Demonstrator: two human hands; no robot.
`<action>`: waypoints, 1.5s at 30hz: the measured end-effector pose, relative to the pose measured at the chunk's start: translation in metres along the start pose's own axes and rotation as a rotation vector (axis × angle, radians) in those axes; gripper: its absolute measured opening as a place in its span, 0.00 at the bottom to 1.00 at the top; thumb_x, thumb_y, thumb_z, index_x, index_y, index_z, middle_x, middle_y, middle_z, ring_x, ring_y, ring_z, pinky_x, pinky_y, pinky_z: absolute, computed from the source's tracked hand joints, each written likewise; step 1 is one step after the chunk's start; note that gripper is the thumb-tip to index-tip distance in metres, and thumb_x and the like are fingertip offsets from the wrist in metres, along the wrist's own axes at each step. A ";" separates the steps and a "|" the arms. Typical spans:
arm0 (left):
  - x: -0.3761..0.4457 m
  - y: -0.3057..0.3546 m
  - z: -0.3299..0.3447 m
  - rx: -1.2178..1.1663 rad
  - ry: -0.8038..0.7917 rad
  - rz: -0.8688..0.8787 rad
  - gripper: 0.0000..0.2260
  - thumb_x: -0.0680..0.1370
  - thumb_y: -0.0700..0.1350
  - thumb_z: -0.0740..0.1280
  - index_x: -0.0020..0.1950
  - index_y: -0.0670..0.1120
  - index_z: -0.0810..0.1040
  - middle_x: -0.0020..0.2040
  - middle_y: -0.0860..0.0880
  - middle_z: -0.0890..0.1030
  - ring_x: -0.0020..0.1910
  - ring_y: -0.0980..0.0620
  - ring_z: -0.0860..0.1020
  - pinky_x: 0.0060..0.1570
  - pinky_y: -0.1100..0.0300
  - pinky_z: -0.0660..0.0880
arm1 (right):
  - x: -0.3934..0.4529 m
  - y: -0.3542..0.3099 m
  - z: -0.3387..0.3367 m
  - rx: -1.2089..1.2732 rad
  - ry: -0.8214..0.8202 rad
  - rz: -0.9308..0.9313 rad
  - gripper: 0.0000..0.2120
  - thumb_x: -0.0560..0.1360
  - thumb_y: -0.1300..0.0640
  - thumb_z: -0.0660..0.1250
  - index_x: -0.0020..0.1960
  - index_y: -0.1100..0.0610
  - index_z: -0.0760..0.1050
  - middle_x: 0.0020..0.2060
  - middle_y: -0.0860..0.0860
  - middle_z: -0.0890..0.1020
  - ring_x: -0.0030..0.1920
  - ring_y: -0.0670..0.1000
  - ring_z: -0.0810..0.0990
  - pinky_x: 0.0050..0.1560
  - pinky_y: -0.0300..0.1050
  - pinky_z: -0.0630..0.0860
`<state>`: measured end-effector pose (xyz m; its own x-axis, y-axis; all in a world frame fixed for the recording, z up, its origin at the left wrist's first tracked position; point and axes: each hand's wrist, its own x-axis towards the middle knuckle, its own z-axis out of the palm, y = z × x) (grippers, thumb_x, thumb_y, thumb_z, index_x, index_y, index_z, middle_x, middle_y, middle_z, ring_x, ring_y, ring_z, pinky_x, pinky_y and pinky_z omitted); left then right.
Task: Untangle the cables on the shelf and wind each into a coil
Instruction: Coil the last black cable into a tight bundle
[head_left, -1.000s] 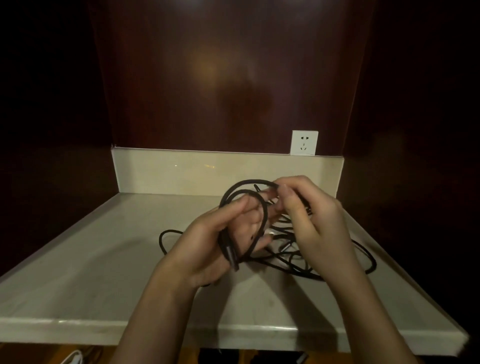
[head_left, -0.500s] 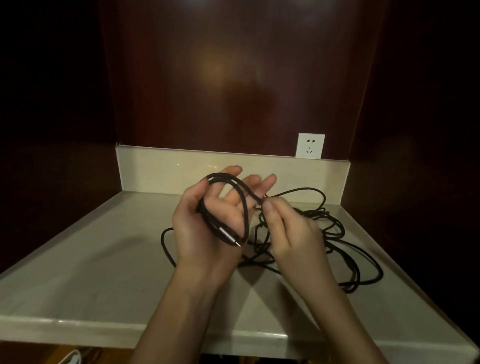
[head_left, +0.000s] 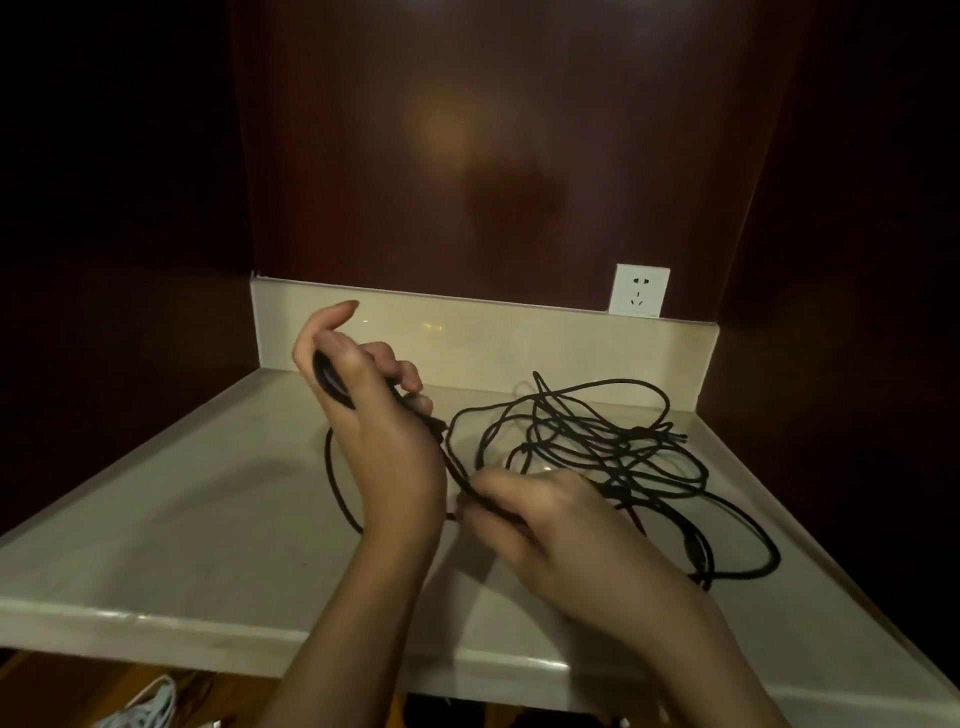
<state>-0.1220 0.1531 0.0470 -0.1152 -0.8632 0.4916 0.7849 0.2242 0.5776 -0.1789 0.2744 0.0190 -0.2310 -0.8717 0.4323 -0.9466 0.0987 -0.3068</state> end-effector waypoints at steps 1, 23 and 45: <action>0.001 -0.003 -0.003 0.100 -0.044 0.091 0.13 0.82 0.58 0.52 0.57 0.55 0.70 0.34 0.56 0.68 0.32 0.55 0.67 0.30 0.60 0.65 | 0.000 -0.003 0.000 -0.036 -0.011 -0.009 0.09 0.81 0.47 0.59 0.52 0.50 0.74 0.40 0.47 0.79 0.42 0.49 0.77 0.43 0.52 0.75; -0.002 0.001 -0.020 0.331 -1.337 -0.634 0.05 0.79 0.40 0.64 0.46 0.44 0.79 0.38 0.47 0.80 0.36 0.50 0.73 0.38 0.58 0.69 | -0.011 0.024 -0.047 0.646 0.308 0.089 0.14 0.72 0.52 0.75 0.44 0.60 0.74 0.28 0.51 0.76 0.29 0.46 0.74 0.33 0.39 0.72; -0.016 -0.001 0.007 0.239 -0.865 -0.631 0.29 0.77 0.70 0.58 0.61 0.48 0.79 0.39 0.41 0.75 0.33 0.52 0.74 0.33 0.60 0.71 | -0.001 0.005 -0.030 0.379 0.712 -0.015 0.08 0.81 0.59 0.62 0.55 0.57 0.79 0.37 0.50 0.83 0.37 0.46 0.83 0.37 0.41 0.78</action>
<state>-0.1251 0.1699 0.0428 -0.9163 -0.2652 0.3001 0.3070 0.0159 0.9516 -0.1902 0.2899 0.0420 -0.4278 -0.3434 0.8361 -0.8397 -0.1914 -0.5083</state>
